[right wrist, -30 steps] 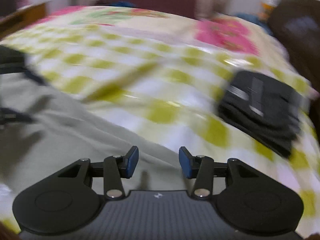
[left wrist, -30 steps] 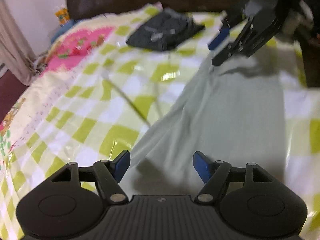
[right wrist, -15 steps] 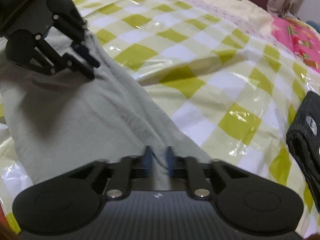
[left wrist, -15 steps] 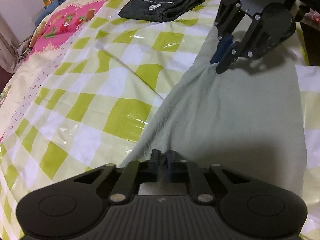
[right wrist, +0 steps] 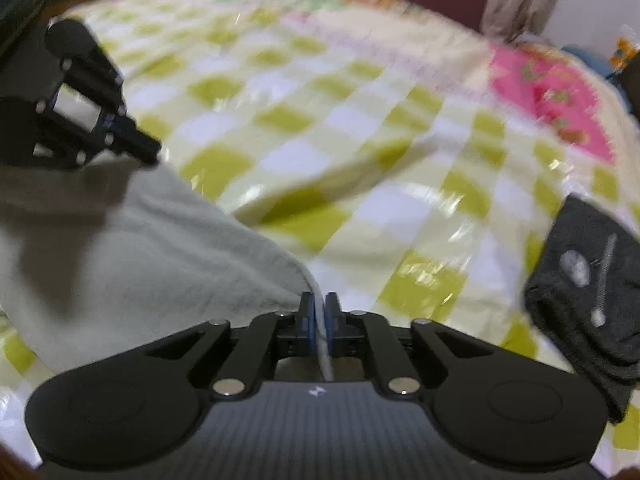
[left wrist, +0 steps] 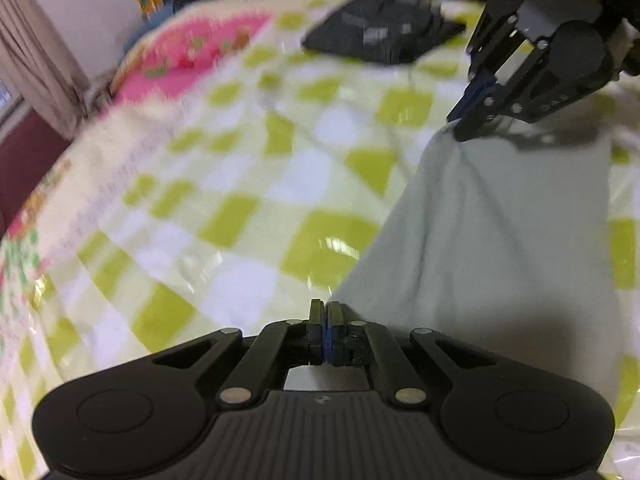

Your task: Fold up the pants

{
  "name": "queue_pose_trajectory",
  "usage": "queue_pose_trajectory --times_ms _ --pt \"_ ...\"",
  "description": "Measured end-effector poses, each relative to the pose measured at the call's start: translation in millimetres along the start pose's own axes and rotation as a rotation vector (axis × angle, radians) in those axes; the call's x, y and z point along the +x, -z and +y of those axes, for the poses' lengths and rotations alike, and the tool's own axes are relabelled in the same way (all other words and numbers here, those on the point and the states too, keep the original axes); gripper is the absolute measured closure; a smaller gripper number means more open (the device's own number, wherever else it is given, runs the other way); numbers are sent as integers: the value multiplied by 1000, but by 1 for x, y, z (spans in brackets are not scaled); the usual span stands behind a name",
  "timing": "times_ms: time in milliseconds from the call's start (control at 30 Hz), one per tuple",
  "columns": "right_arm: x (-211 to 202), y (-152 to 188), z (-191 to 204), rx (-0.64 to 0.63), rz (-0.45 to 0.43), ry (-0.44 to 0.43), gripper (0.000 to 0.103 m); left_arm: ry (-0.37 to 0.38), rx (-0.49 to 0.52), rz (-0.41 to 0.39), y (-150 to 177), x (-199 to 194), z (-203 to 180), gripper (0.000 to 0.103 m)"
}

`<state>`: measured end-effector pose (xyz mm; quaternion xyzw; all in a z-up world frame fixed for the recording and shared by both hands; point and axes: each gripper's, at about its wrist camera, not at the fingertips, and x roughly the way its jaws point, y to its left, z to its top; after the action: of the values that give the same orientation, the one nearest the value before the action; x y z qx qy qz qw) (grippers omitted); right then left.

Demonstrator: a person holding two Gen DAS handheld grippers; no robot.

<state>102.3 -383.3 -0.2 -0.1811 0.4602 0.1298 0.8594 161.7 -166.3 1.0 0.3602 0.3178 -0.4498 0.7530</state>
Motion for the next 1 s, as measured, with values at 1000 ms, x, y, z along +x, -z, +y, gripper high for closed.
queue_pose_trajectory --times_ms 1000 --pt "-123 231 -45 1284 -315 126 64 -89 14 9 46 -47 -73 67"
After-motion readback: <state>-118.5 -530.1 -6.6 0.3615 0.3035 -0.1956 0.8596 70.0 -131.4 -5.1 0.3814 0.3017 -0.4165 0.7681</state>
